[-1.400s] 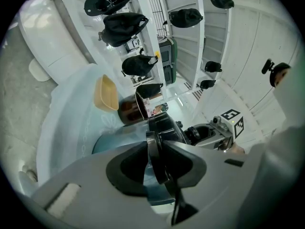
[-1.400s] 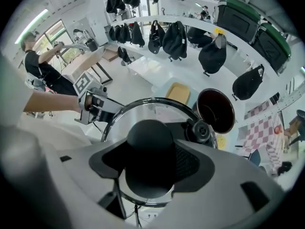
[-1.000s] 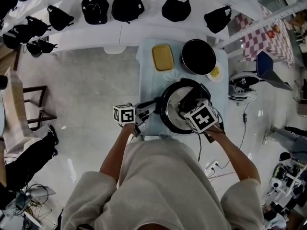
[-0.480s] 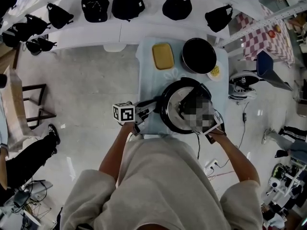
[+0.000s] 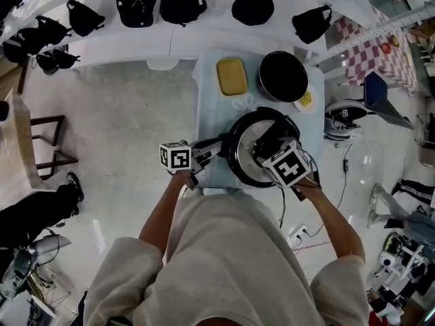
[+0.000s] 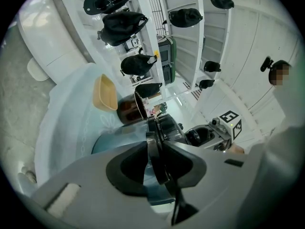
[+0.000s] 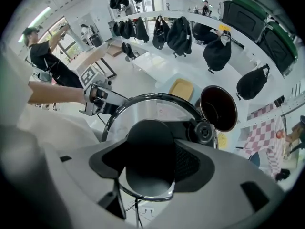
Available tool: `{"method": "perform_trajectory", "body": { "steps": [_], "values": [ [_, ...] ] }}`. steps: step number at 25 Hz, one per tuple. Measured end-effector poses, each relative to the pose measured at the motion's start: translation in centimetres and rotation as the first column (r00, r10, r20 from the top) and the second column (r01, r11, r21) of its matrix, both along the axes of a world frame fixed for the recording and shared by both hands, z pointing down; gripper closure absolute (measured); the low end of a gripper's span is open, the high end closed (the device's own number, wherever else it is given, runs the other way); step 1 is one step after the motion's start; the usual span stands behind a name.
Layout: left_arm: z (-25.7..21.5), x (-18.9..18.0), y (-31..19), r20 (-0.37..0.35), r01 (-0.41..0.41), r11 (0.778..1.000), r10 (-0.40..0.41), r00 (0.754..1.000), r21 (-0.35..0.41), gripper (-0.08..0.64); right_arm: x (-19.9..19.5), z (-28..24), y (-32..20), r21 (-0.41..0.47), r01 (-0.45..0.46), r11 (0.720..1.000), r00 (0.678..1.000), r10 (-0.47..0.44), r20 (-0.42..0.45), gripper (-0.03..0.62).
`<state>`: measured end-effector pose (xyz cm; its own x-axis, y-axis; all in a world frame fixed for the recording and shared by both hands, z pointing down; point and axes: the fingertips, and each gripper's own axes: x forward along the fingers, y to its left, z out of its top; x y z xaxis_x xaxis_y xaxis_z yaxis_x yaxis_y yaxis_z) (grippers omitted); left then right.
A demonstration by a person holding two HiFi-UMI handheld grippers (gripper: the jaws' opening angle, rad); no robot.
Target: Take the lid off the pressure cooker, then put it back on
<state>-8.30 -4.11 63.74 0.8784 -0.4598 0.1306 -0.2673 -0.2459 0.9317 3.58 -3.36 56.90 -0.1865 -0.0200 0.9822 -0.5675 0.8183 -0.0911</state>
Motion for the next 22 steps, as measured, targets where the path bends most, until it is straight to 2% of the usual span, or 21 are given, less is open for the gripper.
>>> {"method": "perform_trajectory", "body": {
  "steps": [3, 12, 16, 19, 22],
  "values": [
    [0.2, 0.1, 0.2, -0.008, -0.006, 1.000, 0.006, 1.000, -0.005, 0.462, -0.4, -0.2, 0.3, 0.009, 0.034, 0.999, 0.999, -0.034, -0.002, 0.319],
    [0.2, 0.3, 0.2, 0.005, -0.015, 1.000, 0.015, 1.000, -0.002, 0.460, 0.0, 0.2, -1.6, -0.051, 0.069, 0.996, 0.998, -0.070, -0.006, 0.319],
    [0.2, 0.3, 0.2, -0.005, -0.008, 1.000, 0.008, 1.000, -0.003, 0.460, -0.4, 0.2, -1.1, -0.041, 0.085, 0.996, 0.996, -0.084, 0.008, 0.319],
    [0.3, 0.2, 0.1, -0.006, -0.008, 1.000, 0.008, 1.000, -0.005, 0.462, -0.3, 0.7, 0.2, -0.027, 0.163, 0.986, 0.986, -0.164, -0.025, 0.319],
    [0.3, 0.3, 0.0, 0.003, -0.022, 1.000, 0.022, 1.000, 0.000, 0.462, 0.0, 1.1, 0.3, -0.013, 0.165, 0.986, 0.986, -0.166, -0.018, 0.319]
  ]
}}
